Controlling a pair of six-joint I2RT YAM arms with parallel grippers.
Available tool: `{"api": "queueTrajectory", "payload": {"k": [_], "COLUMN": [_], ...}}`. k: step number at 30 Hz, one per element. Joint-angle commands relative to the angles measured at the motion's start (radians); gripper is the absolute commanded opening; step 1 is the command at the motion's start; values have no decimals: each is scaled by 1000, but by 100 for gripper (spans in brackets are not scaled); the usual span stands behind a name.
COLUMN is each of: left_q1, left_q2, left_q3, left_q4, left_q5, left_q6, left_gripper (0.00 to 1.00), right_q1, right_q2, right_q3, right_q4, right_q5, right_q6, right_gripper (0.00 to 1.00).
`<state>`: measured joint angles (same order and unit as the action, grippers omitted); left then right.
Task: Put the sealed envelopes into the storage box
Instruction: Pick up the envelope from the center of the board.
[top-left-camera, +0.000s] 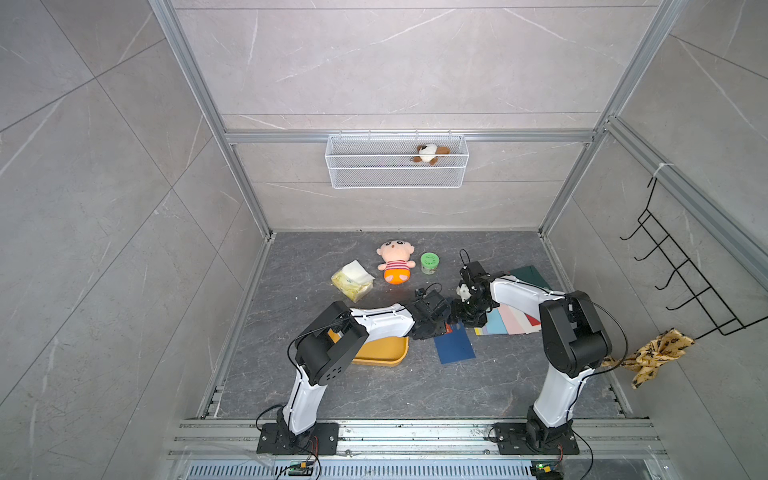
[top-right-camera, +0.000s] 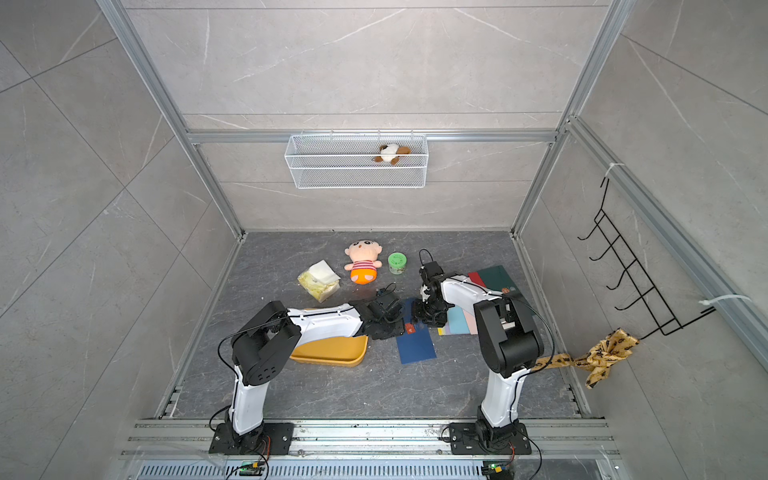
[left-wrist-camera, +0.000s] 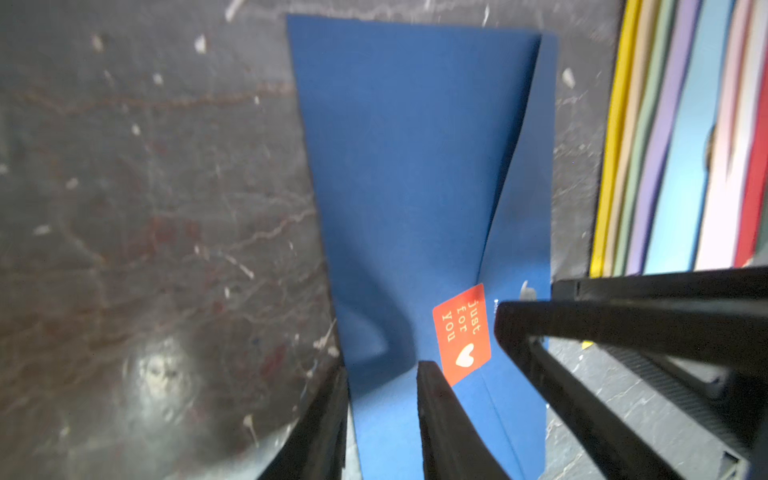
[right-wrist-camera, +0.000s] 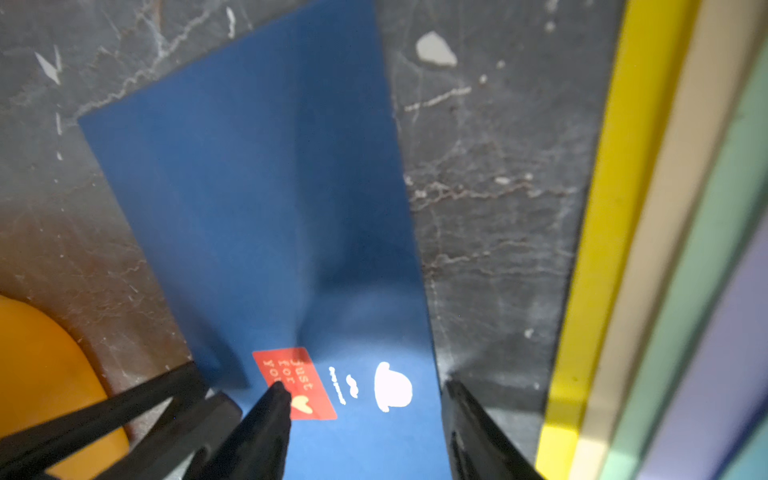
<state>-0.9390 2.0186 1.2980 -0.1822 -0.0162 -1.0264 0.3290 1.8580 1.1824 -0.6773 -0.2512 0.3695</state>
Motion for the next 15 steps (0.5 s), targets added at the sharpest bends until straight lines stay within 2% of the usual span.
{"api": "queueTrajectory", "payload": {"k": [1,9,15], "left_q1": [27,43,45], "left_q2": [-31,-83,-109], "left_q3": [-39,-114,-154], "left_q4": [196,387,493], "left_q5": [87,139,193], "left_q6": [-17,-20,7], "left_gripper": [34,33,34], "right_q1": [0,-28,-65], "right_q2": [-6,-20,-41], "right_q3": [-34,-76,-144], "right_q4": [29,73,157], "right_q5": [-45,-79,-123], "right_q6": [8,19,47], "right_gripper": [61,59,50]}}
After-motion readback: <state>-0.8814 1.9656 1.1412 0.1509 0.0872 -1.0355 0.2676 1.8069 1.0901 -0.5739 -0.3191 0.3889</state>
